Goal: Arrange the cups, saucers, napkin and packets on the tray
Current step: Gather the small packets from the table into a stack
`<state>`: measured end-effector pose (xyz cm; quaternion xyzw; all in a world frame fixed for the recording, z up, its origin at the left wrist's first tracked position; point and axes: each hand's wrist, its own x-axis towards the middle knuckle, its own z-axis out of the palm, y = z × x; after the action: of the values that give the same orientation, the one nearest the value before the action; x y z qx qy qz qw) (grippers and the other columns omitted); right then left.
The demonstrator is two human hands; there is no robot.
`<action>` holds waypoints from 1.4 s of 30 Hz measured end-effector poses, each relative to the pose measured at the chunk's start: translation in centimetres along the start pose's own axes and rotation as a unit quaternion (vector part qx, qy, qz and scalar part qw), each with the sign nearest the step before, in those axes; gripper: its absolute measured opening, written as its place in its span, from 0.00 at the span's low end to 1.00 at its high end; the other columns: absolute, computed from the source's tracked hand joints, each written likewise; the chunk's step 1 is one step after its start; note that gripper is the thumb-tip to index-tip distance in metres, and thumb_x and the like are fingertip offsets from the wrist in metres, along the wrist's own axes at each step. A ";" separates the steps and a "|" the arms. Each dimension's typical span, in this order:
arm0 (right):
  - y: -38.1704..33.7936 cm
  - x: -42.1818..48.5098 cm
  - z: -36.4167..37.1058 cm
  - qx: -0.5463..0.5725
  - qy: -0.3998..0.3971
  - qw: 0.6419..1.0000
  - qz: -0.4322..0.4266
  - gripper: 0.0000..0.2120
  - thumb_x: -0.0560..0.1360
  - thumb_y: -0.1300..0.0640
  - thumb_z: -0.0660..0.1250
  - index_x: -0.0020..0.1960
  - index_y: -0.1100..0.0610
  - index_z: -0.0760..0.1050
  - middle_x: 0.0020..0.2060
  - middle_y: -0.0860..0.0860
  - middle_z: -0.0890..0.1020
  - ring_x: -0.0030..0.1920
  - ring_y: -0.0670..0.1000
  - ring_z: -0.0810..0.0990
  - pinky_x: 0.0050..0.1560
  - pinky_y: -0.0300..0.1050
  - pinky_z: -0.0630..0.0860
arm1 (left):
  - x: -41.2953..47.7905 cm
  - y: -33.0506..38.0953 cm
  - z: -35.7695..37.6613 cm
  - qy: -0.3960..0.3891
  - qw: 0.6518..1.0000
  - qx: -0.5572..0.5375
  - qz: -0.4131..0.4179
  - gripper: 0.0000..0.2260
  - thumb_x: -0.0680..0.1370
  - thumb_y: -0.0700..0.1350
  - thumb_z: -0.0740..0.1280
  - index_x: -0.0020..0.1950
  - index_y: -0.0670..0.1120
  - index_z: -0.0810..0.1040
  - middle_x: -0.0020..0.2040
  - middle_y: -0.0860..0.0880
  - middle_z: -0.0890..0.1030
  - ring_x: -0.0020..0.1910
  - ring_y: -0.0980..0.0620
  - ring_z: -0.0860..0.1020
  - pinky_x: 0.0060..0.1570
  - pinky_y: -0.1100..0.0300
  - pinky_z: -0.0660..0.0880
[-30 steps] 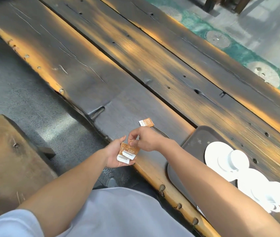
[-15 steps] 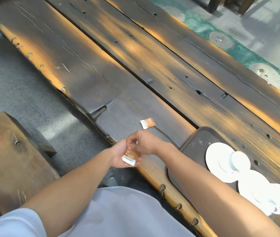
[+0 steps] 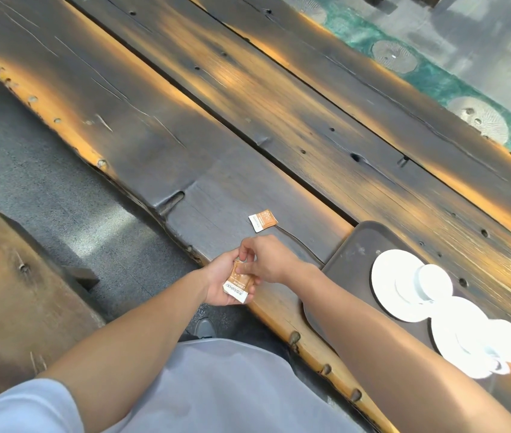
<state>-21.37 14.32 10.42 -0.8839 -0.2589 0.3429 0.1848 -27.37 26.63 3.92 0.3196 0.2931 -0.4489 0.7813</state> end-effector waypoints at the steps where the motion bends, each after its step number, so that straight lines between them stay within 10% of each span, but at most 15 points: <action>1: 0.1 0.1 0.0 0.004 0.000 1.000 0.002 0.09 0.72 0.53 0.75 0.46 0.55 0.76 0.39 0.50 0.82 0.39 0.53 0.83 0.33 0.40 0.69 | 0.0 0.1 -0.1 -0.002 1.000 0.002 -0.002 0.25 0.79 0.60 0.59 0.36 0.42 0.82 0.34 0.44 0.80 0.28 0.49 0.77 0.31 0.59 0.76; 15: 2.9 4.1 -0.7 0.001 0.024 0.998 0.050 0.10 0.77 0.50 0.68 0.47 0.58 0.77 0.37 0.49 0.78 0.41 0.51 0.76 0.40 0.44 0.71 | 0.3 2.2 -2.4 0.018 0.996 -0.071 -0.041 0.33 0.79 0.69 0.52 0.41 0.41 0.78 0.34 0.46 0.76 0.25 0.52 0.72 0.26 0.61 0.70; 26: 6.9 9.4 -2.3 -0.022 0.041 0.978 0.202 0.17 0.78 0.50 0.64 0.63 0.57 0.72 0.62 0.56 0.75 0.61 0.59 0.76 0.53 0.50 0.73 | 1.6 6.0 -4.3 0.051 0.990 -0.128 -0.040 0.33 0.79 0.69 0.53 0.43 0.40 0.78 0.34 0.46 0.77 0.25 0.51 0.73 0.26 0.61 0.72; 42: 7.9 13.4 -1.6 0.044 0.081 0.958 0.273 0.17 0.76 0.54 0.69 0.61 0.58 0.68 0.60 0.56 0.71 0.58 0.60 0.77 0.57 0.55 0.75 | 3.9 7.4 -6.7 0.056 0.984 -0.151 -0.072 0.36 0.77 0.69 0.56 0.43 0.38 0.85 0.36 0.45 0.79 0.28 0.51 0.74 0.28 0.59 0.74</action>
<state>-9.22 15.59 0.73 -0.9366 0.0236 0.3187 0.1435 -20.30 32.59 -1.42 0.2007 0.4227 -0.4363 0.7685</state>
